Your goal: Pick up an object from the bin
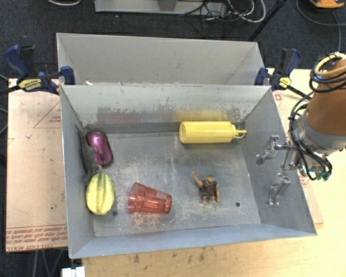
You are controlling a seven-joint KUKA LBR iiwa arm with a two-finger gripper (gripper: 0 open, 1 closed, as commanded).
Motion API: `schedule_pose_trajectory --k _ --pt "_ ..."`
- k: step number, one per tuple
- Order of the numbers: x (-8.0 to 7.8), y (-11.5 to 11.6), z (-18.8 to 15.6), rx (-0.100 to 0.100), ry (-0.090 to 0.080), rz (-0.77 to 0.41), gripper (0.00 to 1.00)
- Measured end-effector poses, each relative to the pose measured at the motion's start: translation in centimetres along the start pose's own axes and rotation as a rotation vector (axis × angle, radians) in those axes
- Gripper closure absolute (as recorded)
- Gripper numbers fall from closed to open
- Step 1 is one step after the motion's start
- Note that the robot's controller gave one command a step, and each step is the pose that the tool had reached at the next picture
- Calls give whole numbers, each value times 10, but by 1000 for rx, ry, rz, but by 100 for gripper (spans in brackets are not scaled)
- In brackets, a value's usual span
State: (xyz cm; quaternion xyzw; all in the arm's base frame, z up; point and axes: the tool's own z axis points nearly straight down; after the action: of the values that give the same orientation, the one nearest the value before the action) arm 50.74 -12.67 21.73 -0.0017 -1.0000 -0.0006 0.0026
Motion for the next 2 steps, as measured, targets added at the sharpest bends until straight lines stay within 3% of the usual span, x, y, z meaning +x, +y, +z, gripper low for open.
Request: schedule_pose_trajectory --k 1,2 --pt "-2 1 -3 1 -6 -3 0" --pt "-6 5 37 3 -15 -28 0"
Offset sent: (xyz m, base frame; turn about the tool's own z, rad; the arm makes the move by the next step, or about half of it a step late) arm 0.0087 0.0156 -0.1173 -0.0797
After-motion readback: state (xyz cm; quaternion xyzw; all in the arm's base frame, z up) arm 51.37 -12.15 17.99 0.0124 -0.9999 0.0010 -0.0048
